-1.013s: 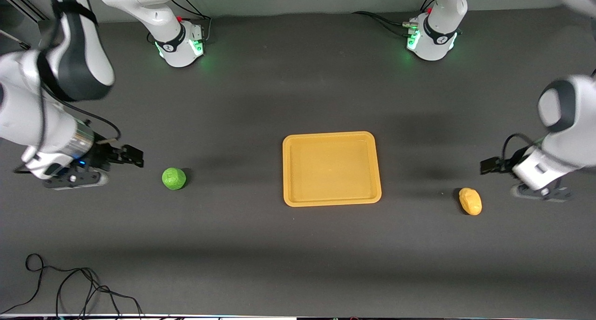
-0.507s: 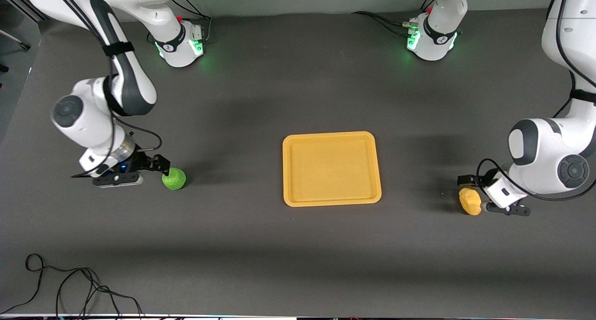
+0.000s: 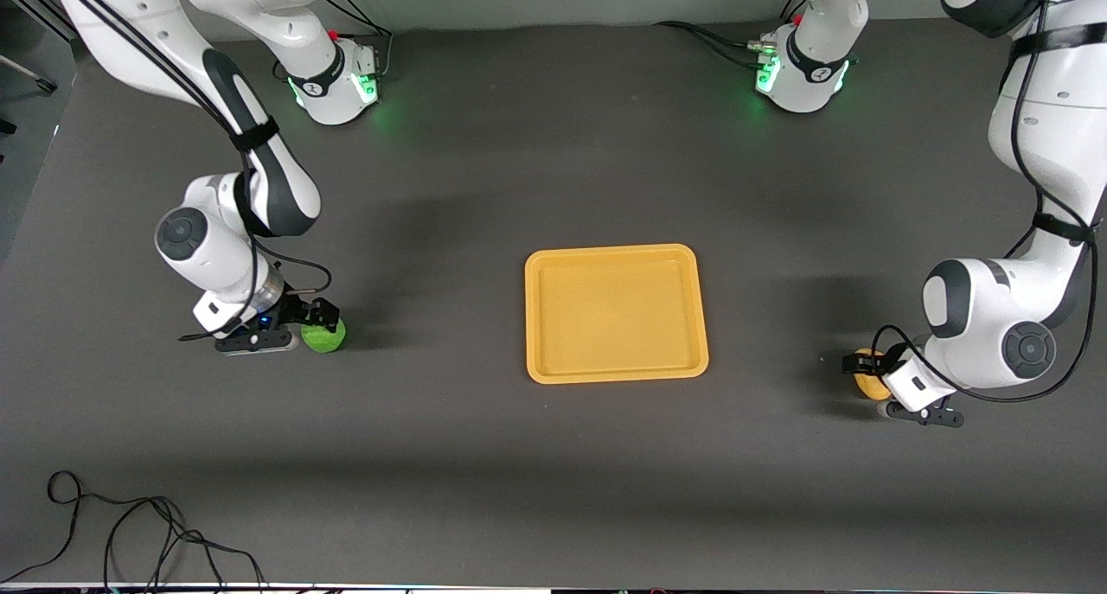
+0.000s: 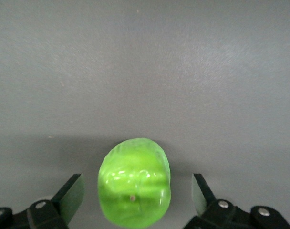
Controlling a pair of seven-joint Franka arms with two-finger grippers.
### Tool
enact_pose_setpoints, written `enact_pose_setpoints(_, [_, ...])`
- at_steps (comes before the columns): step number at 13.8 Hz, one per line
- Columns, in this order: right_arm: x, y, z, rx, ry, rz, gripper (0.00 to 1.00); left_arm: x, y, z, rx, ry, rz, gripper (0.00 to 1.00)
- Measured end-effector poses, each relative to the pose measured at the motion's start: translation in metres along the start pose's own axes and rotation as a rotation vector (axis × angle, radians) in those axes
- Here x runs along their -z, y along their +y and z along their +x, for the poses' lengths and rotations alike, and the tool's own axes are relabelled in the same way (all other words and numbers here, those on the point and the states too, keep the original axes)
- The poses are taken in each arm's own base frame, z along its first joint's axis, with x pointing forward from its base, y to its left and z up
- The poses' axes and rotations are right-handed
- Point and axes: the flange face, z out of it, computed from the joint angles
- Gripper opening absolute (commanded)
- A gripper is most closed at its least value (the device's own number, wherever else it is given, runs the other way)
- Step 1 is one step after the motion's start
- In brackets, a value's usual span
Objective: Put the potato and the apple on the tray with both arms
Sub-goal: 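Grasp the apple with the right gripper while the left gripper lifts the potato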
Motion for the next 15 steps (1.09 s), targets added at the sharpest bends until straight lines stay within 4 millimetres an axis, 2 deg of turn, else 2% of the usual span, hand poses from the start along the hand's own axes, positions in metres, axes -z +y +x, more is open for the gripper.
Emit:
enact_pose_setpoints(2, [-0.016, 0.000, -0.004, 0.000, -0.016, -0.001, 1.00, 0.017, 0.004, 0.005, 0.039, -0.011, 0.000, 0.18])
enact_pose_setpoints(4, [-0.026, 0.000, -0.007, 0.000, -0.034, -0.002, 1.00, 0.051, 0.032, 0.007, 0.089, -0.063, -0.006, 0.18])
enact_pose_setpoints(6, [-0.030, 0.000, -0.008, 0.000, -0.041, -0.003, 1.00, 0.094, 0.088, 0.008, 0.133, -0.078, -0.005, 0.19])
enact_pose_setpoints(8, [-0.030, 0.000, -0.008, 0.000, -0.041, -0.003, 1.00, 0.119, 0.151, 0.007, 0.175, -0.066, -0.014, 0.19])
enact_pose_setpoints(9, [-0.030, 0.001, -0.008, 0.000, -0.041, -0.003, 0.98, 0.122, 0.182, 0.006, 0.190, -0.064, -0.022, 0.19])
enact_pose_setpoints(11, [-0.030, 0.001, -0.008, 0.000, -0.040, -0.003, 0.67, 0.116, 0.248, -0.001, 0.203, -0.078, -0.019, 0.23])
enact_pose_setpoints(12, [-0.030, 0.001, -0.007, 0.000, -0.040, -0.003, 0.55, 0.109, 0.279, -0.008, 0.195, -0.089, -0.011, 0.24])
enact_pose_setpoints(14, [-0.030, 0.001, -0.006, 0.000, -0.038, -0.003, 0.39, 0.082, 0.333, -0.029, 0.164, -0.137, 0.016, 0.24])
enact_pose_setpoints(15, [-0.029, 0.001, -0.005, 0.002, -0.035, -0.003, 0.37, 0.062, 0.350, -0.043, 0.154, -0.167, 0.033, 0.24])
